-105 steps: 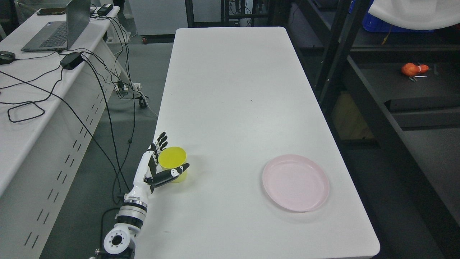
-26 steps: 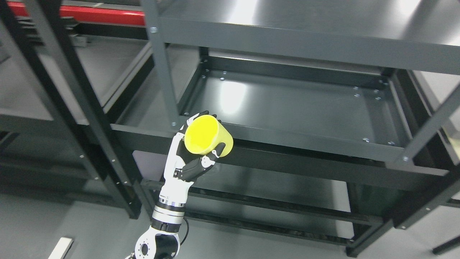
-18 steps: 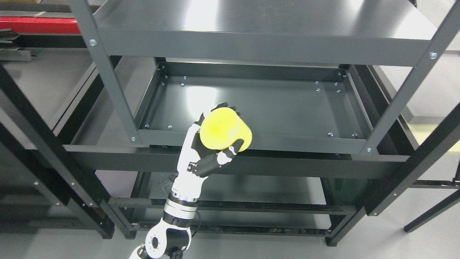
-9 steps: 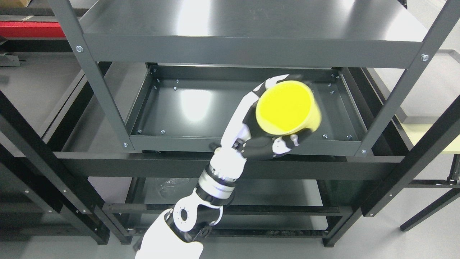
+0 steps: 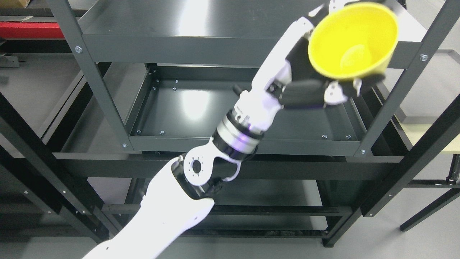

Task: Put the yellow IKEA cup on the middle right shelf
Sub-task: 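Raise the left hand with the cup up to the shelf above, then set the yellow cup on the upper shelf and release it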

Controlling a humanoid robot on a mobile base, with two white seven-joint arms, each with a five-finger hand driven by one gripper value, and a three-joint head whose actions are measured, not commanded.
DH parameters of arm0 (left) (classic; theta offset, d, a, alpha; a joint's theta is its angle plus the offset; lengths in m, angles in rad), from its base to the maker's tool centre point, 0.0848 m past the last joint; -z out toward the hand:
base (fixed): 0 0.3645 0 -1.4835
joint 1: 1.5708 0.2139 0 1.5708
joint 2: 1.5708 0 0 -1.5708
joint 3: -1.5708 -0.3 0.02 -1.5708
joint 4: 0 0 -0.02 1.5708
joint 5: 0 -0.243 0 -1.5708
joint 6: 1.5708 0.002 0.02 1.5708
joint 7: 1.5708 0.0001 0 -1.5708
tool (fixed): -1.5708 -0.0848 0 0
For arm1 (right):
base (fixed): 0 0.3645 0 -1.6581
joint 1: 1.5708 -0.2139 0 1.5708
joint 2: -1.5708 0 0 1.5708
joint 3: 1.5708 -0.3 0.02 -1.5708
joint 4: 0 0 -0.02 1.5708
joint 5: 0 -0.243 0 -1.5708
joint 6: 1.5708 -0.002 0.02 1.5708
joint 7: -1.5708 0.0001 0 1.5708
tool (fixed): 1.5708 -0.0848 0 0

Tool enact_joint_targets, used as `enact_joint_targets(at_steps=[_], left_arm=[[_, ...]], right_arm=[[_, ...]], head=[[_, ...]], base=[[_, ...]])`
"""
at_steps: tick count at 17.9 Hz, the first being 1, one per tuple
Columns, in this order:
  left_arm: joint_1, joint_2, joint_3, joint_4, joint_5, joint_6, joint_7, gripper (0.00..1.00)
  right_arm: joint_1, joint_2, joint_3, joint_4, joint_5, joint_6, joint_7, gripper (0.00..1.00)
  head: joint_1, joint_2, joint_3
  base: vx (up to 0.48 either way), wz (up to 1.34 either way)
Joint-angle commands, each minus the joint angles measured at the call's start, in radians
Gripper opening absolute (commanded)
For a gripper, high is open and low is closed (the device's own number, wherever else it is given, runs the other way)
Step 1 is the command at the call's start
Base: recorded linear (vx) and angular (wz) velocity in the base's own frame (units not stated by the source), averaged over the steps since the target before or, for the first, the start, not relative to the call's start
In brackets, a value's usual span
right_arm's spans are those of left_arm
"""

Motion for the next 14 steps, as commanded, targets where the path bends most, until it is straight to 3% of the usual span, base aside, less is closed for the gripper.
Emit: enact_joint_targets(at_steps=[1, 4, 8, 14], left_arm=[[-0.137, 0.017, 0.235, 0.002, 0.016, 0.252, 0.114, 0.0], [-0.215, 0.017, 0.431, 0.089, 0.016, 0.484, 0.144, 0.0], [-0.343, 0.017, 0.559, 0.258, 0.015, 0.651, 0.158, 0.0], [-0.352, 0.017, 0.578, 0.405, -0.024, 0.734, 0.155, 0.06]], right_arm=[[0.014, -0.017, 0.017, 0.0, -0.025, 0.001, 0.0, 0.99], [0.014, -0.017, 0.017, 0.0, -0.025, 0.001, 0.0, 0.99], [0.014, -0.017, 0.017, 0.0, -0.025, 0.001, 0.0, 0.99], [0.014, -0.017, 0.017, 0.0, -0.025, 0.001, 0.0, 0.99]], head=[[0.0, 0.0, 0.0], [0.0, 0.0, 0.0], [0.0, 0.0, 0.0], [0.0, 0.0, 0.0]], base=[[-0.003, -0.01], [-0.001, 0.0], [0.0, 0.0], [0.0, -0.01]])
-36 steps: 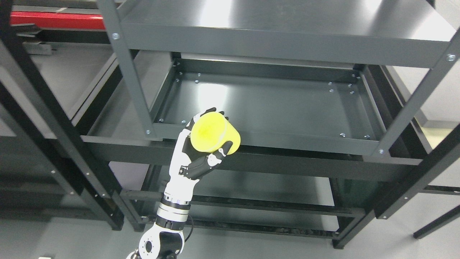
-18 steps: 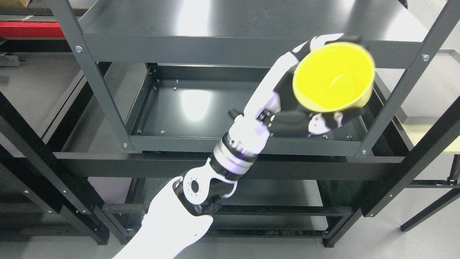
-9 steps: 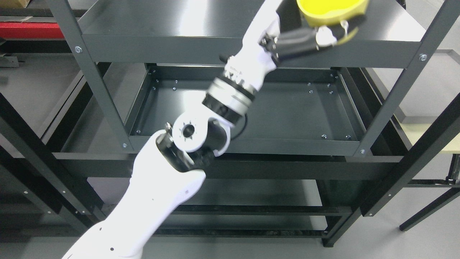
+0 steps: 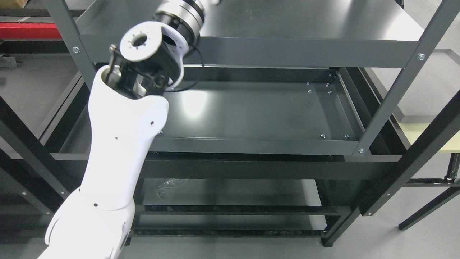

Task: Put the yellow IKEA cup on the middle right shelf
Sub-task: 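Set the yellow cup on the upper shelf and release it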

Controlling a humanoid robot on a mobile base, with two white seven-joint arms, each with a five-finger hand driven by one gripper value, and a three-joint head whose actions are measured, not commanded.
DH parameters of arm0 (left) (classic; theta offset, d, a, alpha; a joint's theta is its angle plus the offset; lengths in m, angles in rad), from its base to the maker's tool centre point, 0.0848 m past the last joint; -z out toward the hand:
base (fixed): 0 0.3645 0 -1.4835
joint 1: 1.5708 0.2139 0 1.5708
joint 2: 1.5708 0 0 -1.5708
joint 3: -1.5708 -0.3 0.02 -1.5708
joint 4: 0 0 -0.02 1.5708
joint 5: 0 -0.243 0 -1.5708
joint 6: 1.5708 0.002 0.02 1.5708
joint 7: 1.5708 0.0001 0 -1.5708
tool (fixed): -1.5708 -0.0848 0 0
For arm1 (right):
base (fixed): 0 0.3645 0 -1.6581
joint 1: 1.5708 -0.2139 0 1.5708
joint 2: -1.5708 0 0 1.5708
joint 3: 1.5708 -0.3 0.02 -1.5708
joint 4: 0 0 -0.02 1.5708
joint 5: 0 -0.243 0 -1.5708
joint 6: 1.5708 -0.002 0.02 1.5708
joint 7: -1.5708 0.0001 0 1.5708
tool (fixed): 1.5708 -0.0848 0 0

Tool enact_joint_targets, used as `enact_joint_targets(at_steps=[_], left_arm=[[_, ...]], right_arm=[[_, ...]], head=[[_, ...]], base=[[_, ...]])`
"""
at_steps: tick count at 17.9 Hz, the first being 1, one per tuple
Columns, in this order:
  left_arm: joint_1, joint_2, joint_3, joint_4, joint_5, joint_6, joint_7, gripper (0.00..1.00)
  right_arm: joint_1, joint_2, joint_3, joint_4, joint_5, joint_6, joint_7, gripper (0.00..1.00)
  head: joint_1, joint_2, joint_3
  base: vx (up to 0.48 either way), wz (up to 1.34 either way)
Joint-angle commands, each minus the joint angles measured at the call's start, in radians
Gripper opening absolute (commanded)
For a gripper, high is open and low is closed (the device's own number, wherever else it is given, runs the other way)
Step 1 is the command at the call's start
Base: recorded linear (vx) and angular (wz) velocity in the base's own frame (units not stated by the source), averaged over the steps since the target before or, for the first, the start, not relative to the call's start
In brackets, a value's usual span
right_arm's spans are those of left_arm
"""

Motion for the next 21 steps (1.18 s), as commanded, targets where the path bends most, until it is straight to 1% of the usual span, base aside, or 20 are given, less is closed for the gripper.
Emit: enact_joint_targets(at_steps=[1, 3, 4, 5, 6, 7, 8, 13, 15, 17, 21], left_arm=[[-0.051, 0.018, 0.188, 0.246, -0.022, 0.031, -0.006, 0.08], [-0.051, 0.018, 0.176, 0.29, -0.024, 0.032, -0.013, 0.17], [-0.051, 0.018, 0.168, 0.304, -0.027, 0.034, -0.015, 0.22], [-0.05, 0.018, 0.158, 0.312, -0.035, 0.037, -0.018, 0.3], [-0.048, 0.018, 0.136, 0.329, -0.047, 0.054, -0.029, 0.43], [-0.047, 0.018, 0.125, 0.336, -0.055, 0.072, -0.039, 0.51], [-0.045, 0.018, 0.116, 0.341, -0.058, 0.081, -0.053, 0.56], [-0.045, 0.018, 0.085, 0.341, -0.055, 0.083, -0.121, 0.57], [-0.045, 0.018, 0.084, 0.341, -0.056, 0.083, -0.129, 0.58], [-0.045, 0.018, 0.084, 0.341, -0.058, 0.083, -0.129, 0.63], [-0.044, 0.018, 0.073, 0.34, -0.065, 0.085, -0.13, 0.85]], right_arm=[[0.014, -0.017, 0.017, 0.0, -0.025, 0.001, 0.0, 0.99], [0.014, -0.017, 0.017, 0.0, -0.025, 0.001, 0.0, 0.99], [0.014, -0.017, 0.017, 0.0, -0.025, 0.001, 0.0, 0.99], [0.014, -0.017, 0.017, 0.0, -0.025, 0.001, 0.0, 0.99], [0.014, -0.017, 0.017, 0.0, -0.025, 0.001, 0.0, 0.99], [0.014, -0.017, 0.017, 0.0, -0.025, 0.001, 0.0, 0.99], [0.014, -0.017, 0.017, 0.0, -0.025, 0.001, 0.0, 0.99], [0.014, -0.017, 0.017, 0.0, -0.025, 0.001, 0.0, 0.99], [0.014, -0.017, 0.017, 0.0, -0.025, 0.001, 0.0, 0.99], [0.014, -0.017, 0.017, 0.0, -0.025, 0.001, 0.0, 0.99], [0.014, -0.017, 0.017, 0.0, -0.025, 0.001, 0.0, 0.99]], head=[[0.0, 0.0, 0.0], [0.0, 0.0, 0.0], [0.0, 0.0, 0.0], [0.0, 0.0, 0.0], [0.0, 0.0, 0.0], [0.0, 0.0, 0.0], [0.0, 0.0, 0.0], [0.0, 0.0, 0.0], [0.0, 0.0, 0.0], [0.0, 0.0, 0.0], [0.0, 0.0, 0.0]], base=[[0.006, -0.02], [0.0, 0.0], [0.0, 0.0], [0.0, 0.0], [0.0, 0.0], [0.0, 0.0], [0.0, 0.0], [0.0, 0.0], [0.0, 0.0], [0.0, 0.0], [0.0, 0.0]])
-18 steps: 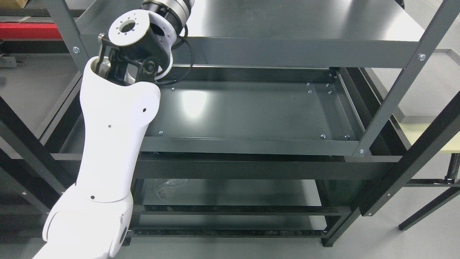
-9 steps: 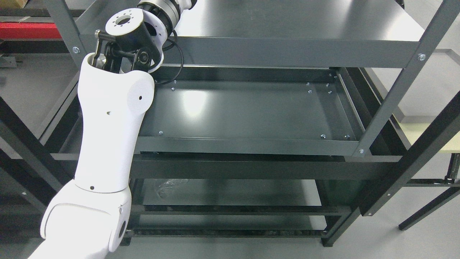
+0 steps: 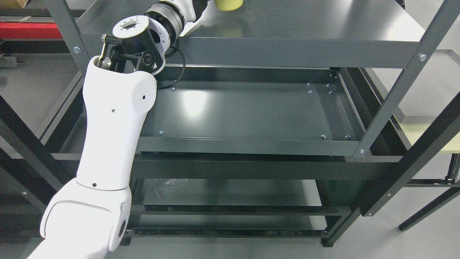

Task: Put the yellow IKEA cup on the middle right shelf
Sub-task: 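Set the yellow cup on the upper shelf and release it, then withdraw the left hand from the shelf, leaving the cup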

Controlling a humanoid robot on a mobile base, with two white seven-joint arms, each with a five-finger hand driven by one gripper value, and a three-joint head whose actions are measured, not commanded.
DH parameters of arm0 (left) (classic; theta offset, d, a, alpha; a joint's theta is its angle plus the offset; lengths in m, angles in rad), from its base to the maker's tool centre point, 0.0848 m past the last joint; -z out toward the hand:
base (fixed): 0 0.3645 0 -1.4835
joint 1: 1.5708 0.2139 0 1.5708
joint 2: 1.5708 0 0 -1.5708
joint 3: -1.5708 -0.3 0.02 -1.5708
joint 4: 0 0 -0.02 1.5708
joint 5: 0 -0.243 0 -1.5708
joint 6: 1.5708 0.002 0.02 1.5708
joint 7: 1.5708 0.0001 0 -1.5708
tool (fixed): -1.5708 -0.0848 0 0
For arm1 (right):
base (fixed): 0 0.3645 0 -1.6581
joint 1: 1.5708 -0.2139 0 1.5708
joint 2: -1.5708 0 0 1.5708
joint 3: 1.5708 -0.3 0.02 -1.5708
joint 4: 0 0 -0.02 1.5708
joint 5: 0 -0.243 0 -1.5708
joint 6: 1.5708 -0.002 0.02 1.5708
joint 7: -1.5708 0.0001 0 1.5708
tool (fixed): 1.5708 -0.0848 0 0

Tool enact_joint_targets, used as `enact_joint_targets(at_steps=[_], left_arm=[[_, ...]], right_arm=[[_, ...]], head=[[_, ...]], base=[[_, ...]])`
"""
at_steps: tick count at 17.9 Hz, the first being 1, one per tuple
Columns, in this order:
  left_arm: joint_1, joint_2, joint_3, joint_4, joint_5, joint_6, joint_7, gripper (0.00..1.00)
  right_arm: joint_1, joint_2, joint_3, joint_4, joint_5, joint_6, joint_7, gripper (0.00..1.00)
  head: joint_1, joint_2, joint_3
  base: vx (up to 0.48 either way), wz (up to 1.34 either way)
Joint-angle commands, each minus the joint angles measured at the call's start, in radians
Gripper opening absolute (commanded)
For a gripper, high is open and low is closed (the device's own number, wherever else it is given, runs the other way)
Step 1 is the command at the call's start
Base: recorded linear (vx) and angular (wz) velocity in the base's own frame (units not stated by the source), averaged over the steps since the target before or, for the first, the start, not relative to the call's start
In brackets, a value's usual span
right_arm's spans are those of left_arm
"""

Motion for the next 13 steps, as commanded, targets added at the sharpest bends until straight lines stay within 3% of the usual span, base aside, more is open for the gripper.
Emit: enact_joint_targets(at_steps=[1, 3, 13], left_arm=[[0.001, 0.017, -0.013, 0.052, -0.017, 0.002, -0.002, 0.9], [0.001, 0.017, -0.013, 0.045, -0.031, 0.002, -0.002, 0.98], [-0.013, 0.017, 0.01, -0.173, -0.031, 0.0, -0.002, 0.99]], right_arm=[[0.014, -0.017, 0.017, 0.0, -0.025, 0.001, 0.001, 0.99], [0.014, -0.017, 0.017, 0.0, -0.025, 0.001, 0.001, 0.99], [0.014, -0.017, 0.017, 0.0, -0.025, 0.001, 0.001, 0.99]], head=[[0.0, 0.0, 0.0], [0.0, 0.0, 0.0], [0.0, 0.0, 0.0]], base=[[0.0, 0.0], [0.0, 0.0], [0.0, 0.0]])
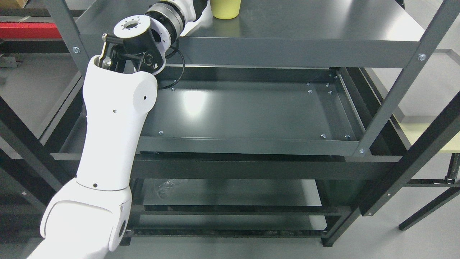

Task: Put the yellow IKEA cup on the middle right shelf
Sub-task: 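Withdraw the left hand from the shelf, leaving the cup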

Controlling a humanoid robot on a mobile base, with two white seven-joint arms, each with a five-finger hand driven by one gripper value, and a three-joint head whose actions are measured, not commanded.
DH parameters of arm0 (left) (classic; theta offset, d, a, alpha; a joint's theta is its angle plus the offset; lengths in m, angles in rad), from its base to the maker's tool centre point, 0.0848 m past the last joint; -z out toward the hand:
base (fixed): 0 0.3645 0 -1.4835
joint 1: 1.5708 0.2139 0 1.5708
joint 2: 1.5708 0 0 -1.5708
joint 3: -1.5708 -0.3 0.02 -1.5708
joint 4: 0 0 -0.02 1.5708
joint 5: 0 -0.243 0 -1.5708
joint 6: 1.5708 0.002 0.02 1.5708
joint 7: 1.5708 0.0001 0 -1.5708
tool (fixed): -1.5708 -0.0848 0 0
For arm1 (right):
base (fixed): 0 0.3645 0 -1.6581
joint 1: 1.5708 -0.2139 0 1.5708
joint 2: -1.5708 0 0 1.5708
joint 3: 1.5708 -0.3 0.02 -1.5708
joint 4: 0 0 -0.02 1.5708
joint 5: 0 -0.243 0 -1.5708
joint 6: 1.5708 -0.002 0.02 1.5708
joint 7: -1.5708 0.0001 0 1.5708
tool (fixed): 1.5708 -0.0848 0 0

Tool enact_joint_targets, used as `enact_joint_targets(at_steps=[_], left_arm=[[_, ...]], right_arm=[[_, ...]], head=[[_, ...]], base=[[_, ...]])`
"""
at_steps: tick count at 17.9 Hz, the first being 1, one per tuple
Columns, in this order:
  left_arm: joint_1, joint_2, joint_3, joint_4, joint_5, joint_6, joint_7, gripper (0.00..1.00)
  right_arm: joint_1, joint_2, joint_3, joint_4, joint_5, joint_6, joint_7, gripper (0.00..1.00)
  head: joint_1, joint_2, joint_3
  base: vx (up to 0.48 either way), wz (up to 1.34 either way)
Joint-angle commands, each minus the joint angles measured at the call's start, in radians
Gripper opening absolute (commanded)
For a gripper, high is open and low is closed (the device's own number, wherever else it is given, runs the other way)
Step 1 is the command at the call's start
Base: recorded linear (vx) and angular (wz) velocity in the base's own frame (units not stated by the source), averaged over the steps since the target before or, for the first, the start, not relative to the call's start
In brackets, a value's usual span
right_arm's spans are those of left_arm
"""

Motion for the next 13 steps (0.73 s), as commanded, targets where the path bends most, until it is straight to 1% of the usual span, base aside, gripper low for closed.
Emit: enact_joint_targets(at_steps=[1, 10, 13], left_arm=[[-0.015, 0.018, 0.015, -0.154, -0.003, -0.002, 0.001, 0.99], [-0.051, 0.018, 0.061, -0.234, -0.008, 0.0, -0.003, 0.99], [-0.051, 0.018, 0.063, -0.277, -0.008, 0.002, -0.057, 0.99]], right_arm=[[0.014, -0.017, 0.017, 0.0, -0.025, 0.001, 0.001, 0.99], [0.014, -0.017, 0.017, 0.0, -0.025, 0.001, 0.001, 1.0], [0.014, -0.017, 0.017, 0.0, -0.025, 0.001, 0.001, 0.99]], head=[[0.0, 0.0, 0.0], [0.0, 0.0, 0.0], [0.0, 0.0, 0.0]], base=[[0.0, 0.0], [0.0, 0.0], [0.0, 0.0]])
